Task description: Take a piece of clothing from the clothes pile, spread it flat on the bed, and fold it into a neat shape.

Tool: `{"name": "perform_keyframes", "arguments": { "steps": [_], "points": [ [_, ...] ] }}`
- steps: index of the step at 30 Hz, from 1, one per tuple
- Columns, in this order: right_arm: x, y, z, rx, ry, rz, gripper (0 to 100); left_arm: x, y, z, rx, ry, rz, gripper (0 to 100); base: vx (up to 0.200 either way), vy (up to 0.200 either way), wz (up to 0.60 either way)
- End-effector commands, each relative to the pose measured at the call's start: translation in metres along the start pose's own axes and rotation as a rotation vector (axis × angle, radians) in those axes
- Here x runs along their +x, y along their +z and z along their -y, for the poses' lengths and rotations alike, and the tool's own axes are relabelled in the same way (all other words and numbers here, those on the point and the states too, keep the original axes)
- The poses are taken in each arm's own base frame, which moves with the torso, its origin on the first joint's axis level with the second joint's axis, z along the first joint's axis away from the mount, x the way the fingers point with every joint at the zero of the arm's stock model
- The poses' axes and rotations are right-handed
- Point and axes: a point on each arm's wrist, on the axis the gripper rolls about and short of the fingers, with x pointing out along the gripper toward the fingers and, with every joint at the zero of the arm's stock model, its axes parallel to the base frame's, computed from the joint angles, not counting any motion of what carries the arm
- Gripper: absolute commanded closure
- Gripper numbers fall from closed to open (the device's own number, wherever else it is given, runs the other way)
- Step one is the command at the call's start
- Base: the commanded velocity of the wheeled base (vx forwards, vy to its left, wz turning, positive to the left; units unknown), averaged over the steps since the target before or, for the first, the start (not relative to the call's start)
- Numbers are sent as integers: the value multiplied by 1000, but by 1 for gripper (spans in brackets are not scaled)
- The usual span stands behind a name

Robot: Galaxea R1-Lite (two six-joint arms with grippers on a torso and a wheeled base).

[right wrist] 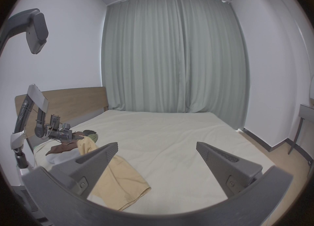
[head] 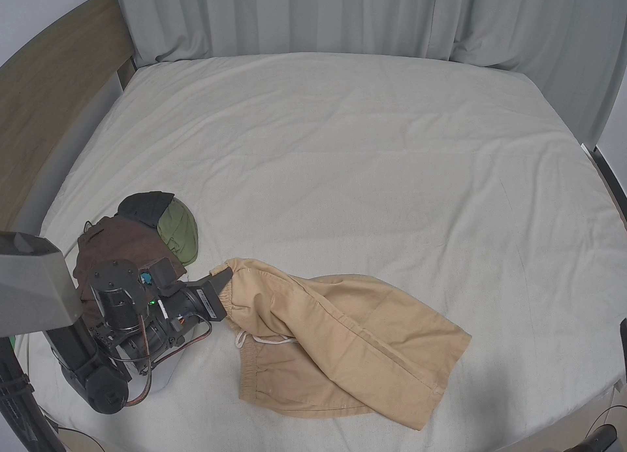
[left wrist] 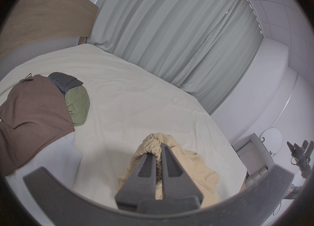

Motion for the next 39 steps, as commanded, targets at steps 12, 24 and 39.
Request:
{"name": "perform_keyframes", "arguments": {
  "steps": [12,24,39],
  "points": [
    [50,1,-1,73,290,-297,0,-1,1,1,2,-4,3,100,0,0,0],
    [73,-1,-13,87,515,-416,0,-4,4,3,10,-10,14,100,0,0,0],
    [99,-13,-24,158,629,-587,0,-7,6,1,16,-5,18,100,0,0,0]
  ]
}}
